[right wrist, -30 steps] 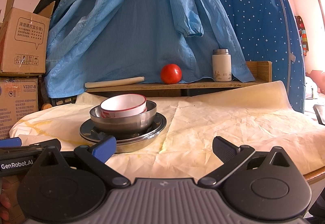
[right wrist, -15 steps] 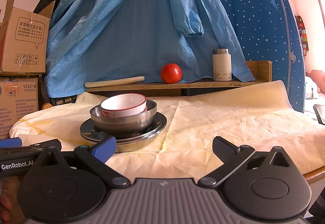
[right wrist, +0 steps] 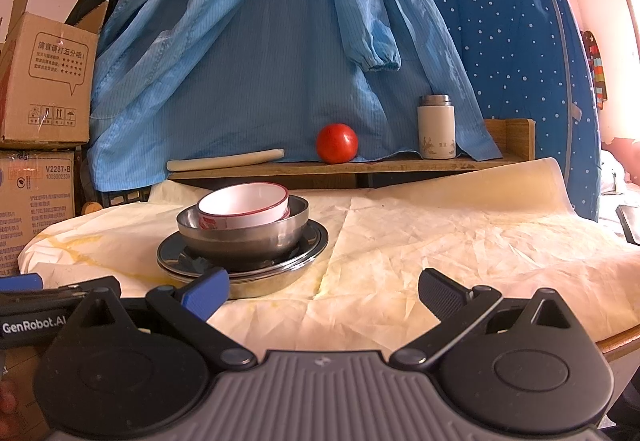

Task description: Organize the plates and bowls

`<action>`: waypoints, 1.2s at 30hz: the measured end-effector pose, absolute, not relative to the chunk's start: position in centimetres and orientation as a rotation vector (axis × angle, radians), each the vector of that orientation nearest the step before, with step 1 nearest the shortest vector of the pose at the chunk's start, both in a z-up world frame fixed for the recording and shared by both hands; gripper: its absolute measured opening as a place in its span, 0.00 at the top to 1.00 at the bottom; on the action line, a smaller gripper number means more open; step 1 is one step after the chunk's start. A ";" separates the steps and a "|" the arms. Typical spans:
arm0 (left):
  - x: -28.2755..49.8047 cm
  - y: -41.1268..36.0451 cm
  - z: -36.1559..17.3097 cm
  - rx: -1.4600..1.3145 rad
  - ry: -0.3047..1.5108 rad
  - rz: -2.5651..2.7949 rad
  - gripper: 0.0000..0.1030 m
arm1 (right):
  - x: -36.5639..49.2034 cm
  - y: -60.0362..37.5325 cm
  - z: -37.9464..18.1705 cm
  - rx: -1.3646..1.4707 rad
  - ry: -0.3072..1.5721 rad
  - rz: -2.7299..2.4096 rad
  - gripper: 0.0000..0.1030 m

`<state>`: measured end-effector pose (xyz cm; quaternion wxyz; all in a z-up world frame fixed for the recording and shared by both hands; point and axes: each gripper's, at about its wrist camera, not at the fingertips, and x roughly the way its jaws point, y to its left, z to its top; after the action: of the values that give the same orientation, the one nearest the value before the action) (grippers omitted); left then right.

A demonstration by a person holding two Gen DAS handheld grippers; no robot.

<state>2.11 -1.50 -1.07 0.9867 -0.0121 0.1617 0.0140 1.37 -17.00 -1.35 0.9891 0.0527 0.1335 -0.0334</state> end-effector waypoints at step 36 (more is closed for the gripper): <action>2.2 -1.1 -0.8 -0.011 0.317 0.018 0.01 | 1.3 -16.8 -1.3 0.103 0.273 -0.060 0.00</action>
<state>2.18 -1.11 -0.77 0.9874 -0.0054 0.1578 0.0089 1.33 -16.83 -1.34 0.9889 0.0515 0.1358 -0.0301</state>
